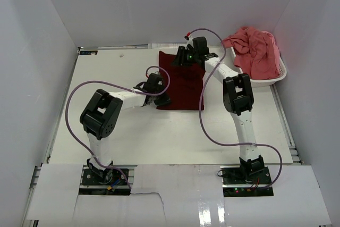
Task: Fold and stack the t-shirts
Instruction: Fold the folded rectangular tshirt in 1/3 of the way, then grab one side of the 2/3 rectangular tshirt with both arms
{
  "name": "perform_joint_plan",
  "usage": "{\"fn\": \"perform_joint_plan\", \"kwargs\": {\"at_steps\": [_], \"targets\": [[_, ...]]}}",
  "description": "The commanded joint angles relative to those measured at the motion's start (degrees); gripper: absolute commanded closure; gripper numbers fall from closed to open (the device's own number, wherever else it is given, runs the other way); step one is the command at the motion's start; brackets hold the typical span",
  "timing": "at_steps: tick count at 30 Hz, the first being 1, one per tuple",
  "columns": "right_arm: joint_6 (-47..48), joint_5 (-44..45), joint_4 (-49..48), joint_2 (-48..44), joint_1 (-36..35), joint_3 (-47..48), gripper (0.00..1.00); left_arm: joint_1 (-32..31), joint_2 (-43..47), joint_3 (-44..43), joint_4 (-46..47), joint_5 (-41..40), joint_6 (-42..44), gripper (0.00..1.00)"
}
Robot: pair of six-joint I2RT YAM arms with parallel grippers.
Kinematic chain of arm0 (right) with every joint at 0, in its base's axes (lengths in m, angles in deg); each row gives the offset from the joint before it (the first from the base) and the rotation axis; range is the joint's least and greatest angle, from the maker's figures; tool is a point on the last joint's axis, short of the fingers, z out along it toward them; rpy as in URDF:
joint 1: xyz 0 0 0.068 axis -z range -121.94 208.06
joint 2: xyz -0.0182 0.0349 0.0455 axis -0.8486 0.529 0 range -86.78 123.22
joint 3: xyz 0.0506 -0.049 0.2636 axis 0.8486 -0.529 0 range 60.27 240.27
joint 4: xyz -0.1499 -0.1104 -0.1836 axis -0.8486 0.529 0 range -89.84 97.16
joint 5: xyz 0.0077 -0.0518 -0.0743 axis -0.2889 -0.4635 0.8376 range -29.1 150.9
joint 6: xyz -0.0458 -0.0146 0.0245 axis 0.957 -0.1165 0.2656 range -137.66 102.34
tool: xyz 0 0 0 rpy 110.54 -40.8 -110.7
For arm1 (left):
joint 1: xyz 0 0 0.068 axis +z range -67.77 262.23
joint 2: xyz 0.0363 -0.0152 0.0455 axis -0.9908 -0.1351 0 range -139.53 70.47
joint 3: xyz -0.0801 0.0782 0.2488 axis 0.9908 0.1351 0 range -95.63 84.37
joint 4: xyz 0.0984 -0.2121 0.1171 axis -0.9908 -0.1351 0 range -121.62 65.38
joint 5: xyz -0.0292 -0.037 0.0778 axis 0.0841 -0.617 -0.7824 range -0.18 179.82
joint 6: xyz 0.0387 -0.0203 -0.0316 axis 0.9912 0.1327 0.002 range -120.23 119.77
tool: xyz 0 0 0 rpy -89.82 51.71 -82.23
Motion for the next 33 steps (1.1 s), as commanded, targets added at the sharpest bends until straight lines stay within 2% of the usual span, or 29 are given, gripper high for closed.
{"fn": "perform_joint_plan", "kwargs": {"at_steps": [1,2,3,5,6,7,13,15,16,19,25,33], "targets": [[3.93,-0.17,-1.36,-12.75,0.75,-7.94,0.47,-0.18,3.64,-2.33,-8.48,-4.27,3.77,1.00],[4.82,0.09,-0.83,-14.62,0.92,-9.96,0.30,-0.27,6.43,-2.96,-8.83,-6.10,4.13,0.94],[5.61,0.36,-0.05,-16.64,0.92,-14.07,0.28,-0.18,7.94,-3.66,-9.62,-6.90,4.48,0.72],[7.02,0.80,0.58,-23.49,0.92,-19.88,0.25,-0.27,10.93,-5.77,-10.76,-7.34,5.62,0.62],[7.29,2.02,0.40,-25.95,0.92,-23.04,0.25,-0.27,13.64,-6.38,-12.25,-7.52,5.71,0.53],[7.55,2.55,0.23,-30.76,0.92,-29.43,0.25,-0.18,14.80,-7.09,-13.14,-7.61,5.80,0.50],[7.20,5.63,4.96,-43.97,0.92,-49.14,0.23,0.26,20.96,-4.64,-18.41,-9.10,6.33,0.36],[7.03,5.99,6.29,-46.18,1.01,-53.03,0.23,1.22,21.40,-2.09,-19.12,-9.10,6.68,0.27],[7.11,5.55,6.81,-47.93,1.19,-54.79,0.22,1.75,21.49,-1.47,-19.38,-7.80,6.59,0.19],[7.38,5.37,9.89,-50.92,1.98,-59.28,0.22,3.16,22.54,1.16,-19.39,-6.03,6.42,0.16],[5.71,1.51,7.97,-54.80,5.40,-67.63,0.26,4.57,21.93,4.24,-17.63,-2.95,6.15,0.18],[4.83,-1.39,4.10,-49.81,7.95,-68.87,0.32,4.74,15.00,5.04,-13.50,-0.32,6.15,0.21]]}}
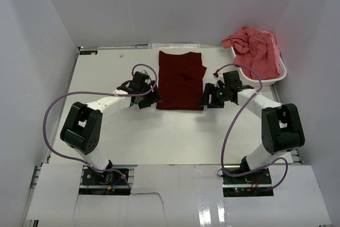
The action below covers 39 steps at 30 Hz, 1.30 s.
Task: Fold and stack the t-shirts
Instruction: Grab one side of the 2/3 rectangular tshirt with both arms
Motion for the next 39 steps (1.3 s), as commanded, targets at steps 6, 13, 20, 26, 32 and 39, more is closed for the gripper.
{"fn": "perform_joint_plan", "kwargs": {"at_steps": [6,13,20,26,32,39], "targets": [[-1.67,-3.44,-6.85,8.03,0.33,0.03,0.39,0.17,-5.47,-0.48,3.21,1.87,0.62,0.22],[-2.28,-3.09,-9.84,12.00,0.85,-0.67,0.49,0.17,-7.14,-0.56,3.21,0.82,0.80,0.25],[-2.90,-2.12,-12.30,12.09,2.26,-2.26,0.52,0.17,-8.46,-0.12,3.65,0.81,0.54,0.33],[-3.07,-1.68,-12.74,11.47,3.05,-2.52,0.53,0.17,-9.25,0.75,4.52,0.99,-0.17,0.32],[-3.16,-2.47,-13.88,12.44,3.05,-2.87,0.78,0.17,-11.09,1.10,5.75,2.75,-0.60,0.45],[-3.16,-3.00,-14.41,13.15,3.05,-2.78,0.92,0.17,-13.12,1.55,7.16,5.03,-1.66,0.68]]}}
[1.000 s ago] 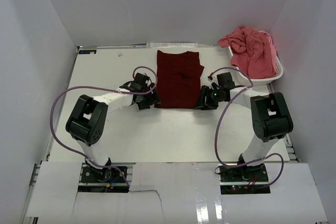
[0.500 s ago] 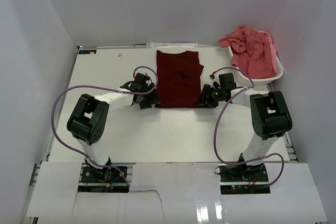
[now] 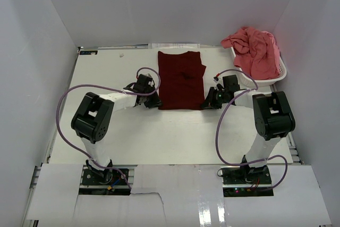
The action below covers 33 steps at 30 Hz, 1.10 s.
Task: Fold and stack the t-shirts
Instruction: Grab one side of the 2/3 rectangular tshirt with both arms
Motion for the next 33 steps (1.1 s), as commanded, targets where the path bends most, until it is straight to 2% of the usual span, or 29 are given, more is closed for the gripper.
{"fn": "perform_joint_plan", "kwargs": {"at_steps": [1,5,6,7,11,22,27,33], "targets": [[1.01,1.48,-0.53,1.36,0.14,-0.62,0.92,-0.04,-2.34,1.63,-1.78,1.43,0.02,0.71],[1.28,1.22,-0.18,1.01,0.14,-0.45,0.92,0.04,-3.05,2.25,-0.64,4.23,-0.33,0.83],[1.45,1.13,0.08,0.93,0.14,-0.36,0.92,-0.04,-2.87,3.21,-0.20,5.11,-0.50,0.98],[1.80,1.05,0.69,0.58,0.06,-0.36,0.92,-0.30,-2.52,3.82,0.42,5.56,-0.94,1.00],[3.30,1.39,3.16,-3.02,-0.29,-2.55,0.92,-0.57,1.43,7.87,0.07,5.65,-0.77,1.00],[1.02,0.61,5.36,-21.46,-4.25,-21.35,0.92,-4.52,16.80,20.17,-5.38,6.53,-1.38,1.00],[0.05,0.60,9.74,-28.94,-5.57,-23.47,0.92,-6.46,22.34,24.04,-5.90,7.67,-4.01,1.00],[0.49,0.78,19.23,-38.44,-5.83,-21.11,0.92,-7.43,33.14,21.34,-15.02,6.88,-6.04,1.00]]}}
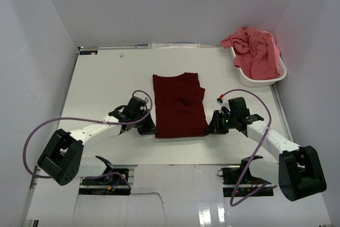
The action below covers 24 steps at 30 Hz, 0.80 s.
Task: Fold and stack the t-shirts
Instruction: Grab one side of the 2/3 rectangular tshirt with both arms, then fold the long partially folded tshirt into a neat square
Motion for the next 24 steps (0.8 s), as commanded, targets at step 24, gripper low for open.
{"fn": "perform_joint_plan", "kwargs": {"at_steps": [24], "targets": [[7.56,1.35,12.52,24.80,0.18,44.42,0.92,15.53,-12.80,-35.56,-13.79,-1.63,8.01,1.00]]}}
